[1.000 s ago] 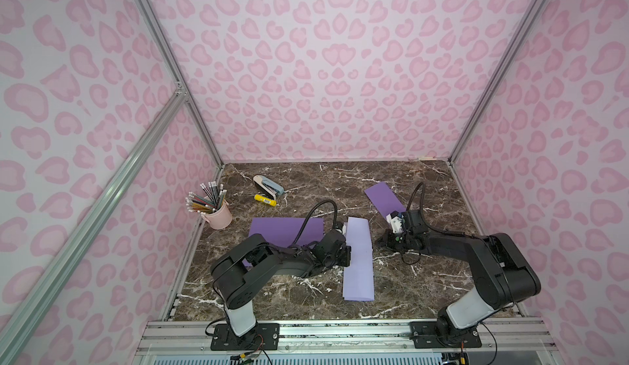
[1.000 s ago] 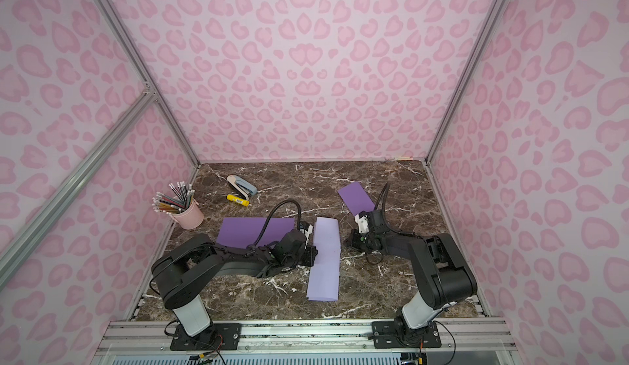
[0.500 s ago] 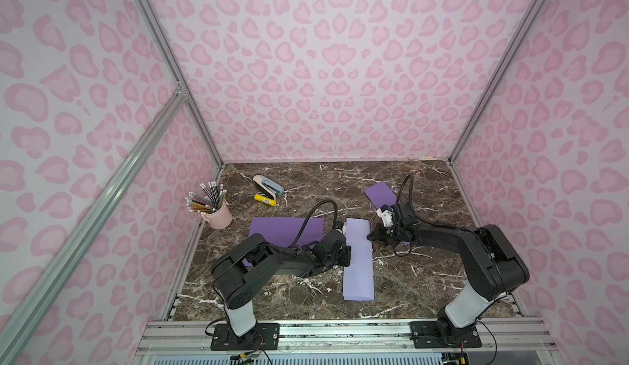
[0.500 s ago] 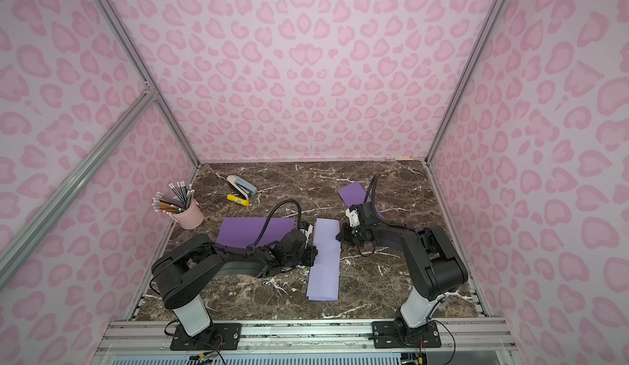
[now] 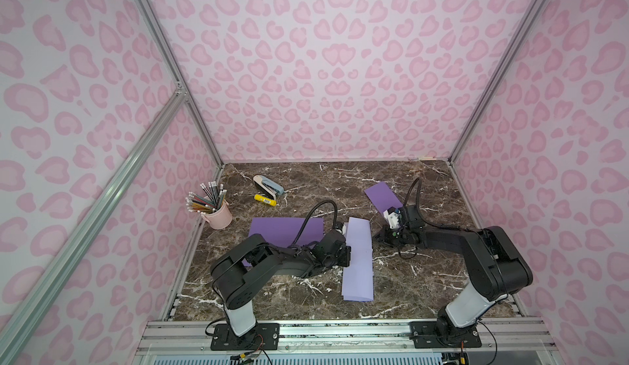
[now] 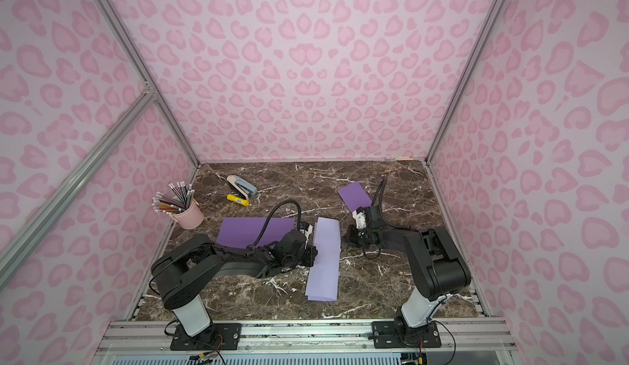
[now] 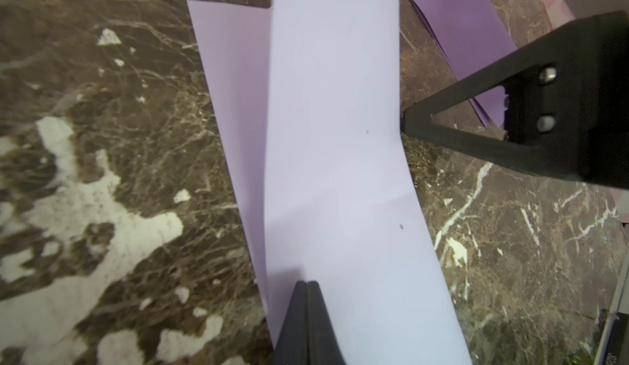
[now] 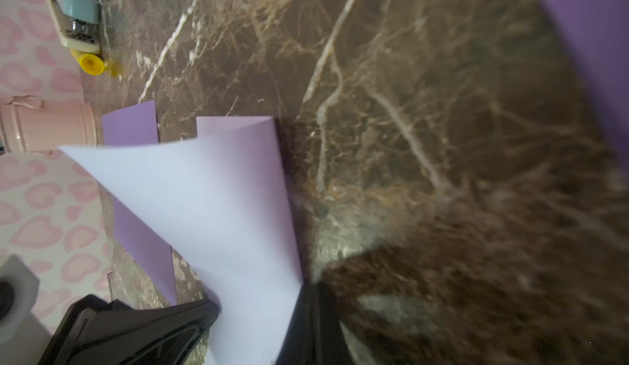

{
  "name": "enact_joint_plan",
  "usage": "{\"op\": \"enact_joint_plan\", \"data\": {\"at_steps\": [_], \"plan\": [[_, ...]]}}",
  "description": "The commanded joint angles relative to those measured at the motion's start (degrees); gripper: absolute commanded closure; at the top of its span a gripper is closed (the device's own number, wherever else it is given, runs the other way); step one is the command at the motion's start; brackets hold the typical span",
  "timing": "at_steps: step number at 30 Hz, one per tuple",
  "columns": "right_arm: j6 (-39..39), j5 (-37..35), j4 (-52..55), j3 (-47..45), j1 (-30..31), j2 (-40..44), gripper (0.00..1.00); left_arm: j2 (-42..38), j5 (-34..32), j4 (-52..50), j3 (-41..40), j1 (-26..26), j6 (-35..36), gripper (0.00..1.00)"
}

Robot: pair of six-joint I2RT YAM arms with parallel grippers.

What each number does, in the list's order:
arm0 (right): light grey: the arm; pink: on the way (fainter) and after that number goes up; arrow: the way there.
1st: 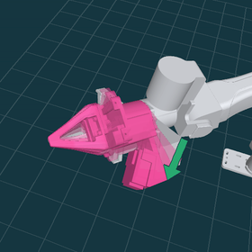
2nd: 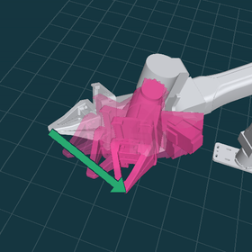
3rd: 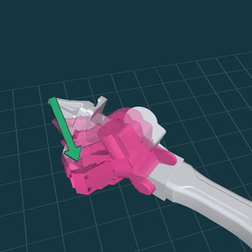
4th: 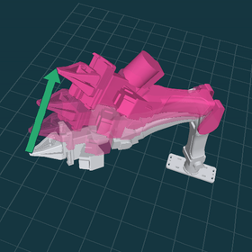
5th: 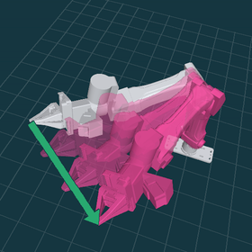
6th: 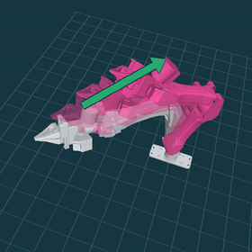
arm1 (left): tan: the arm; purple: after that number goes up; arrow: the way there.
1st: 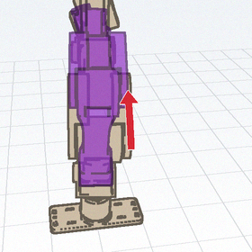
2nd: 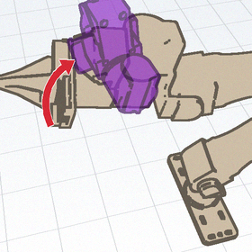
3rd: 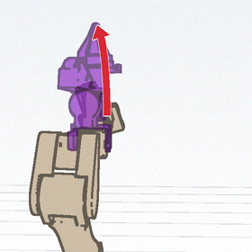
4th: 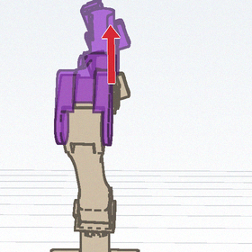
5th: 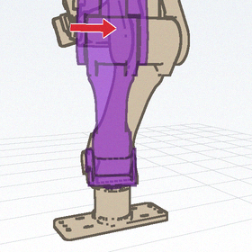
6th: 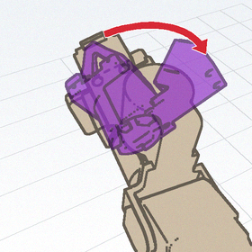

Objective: Fold the rectangular paper in half along the long edge
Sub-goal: Fold the paper at the center of the board.

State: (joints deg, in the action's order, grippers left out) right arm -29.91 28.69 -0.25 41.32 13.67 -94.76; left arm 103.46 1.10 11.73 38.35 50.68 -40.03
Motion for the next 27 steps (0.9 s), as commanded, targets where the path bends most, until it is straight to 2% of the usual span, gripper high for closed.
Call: {"op": "enact_joint_plan", "data": {"at_steps": [1,6,11,16,22,27], "plan": [[1.23,-0.85,4.1,3.19,1.25,1.71,1.0,0.87,-0.47,-13.65,-0.93,-0.02,0.49,0.96],[1.02,0.06,4.47,7.92,4.13,0.07,1.0,1.45,-0.24,-13.52,-0.56,0.05,0.51,0.96],[0.86,-2.08,4.06,9.69,4.13,-5.3,1.0,1.09,-0.19,-13.88,-0.44,0.08,0.63,0.96],[1.08,-3.18,2.39,7.39,2.05,-7.98,1.0,0.78,-0.49,-14.16,-0.47,0.05,0.83,0.96],[3.2,-6.96,4.06,4.37,-3.03,-6.63,1.0,0.43,-0.49,-14.13,-0.75,0.07,0.92,0.96],[3.78,-3.19,4.48,4.88,-3.8,-4.05,1.0,0.6,-0.49,-14.28,-0.73,0.11,0.95,0.96]]}}
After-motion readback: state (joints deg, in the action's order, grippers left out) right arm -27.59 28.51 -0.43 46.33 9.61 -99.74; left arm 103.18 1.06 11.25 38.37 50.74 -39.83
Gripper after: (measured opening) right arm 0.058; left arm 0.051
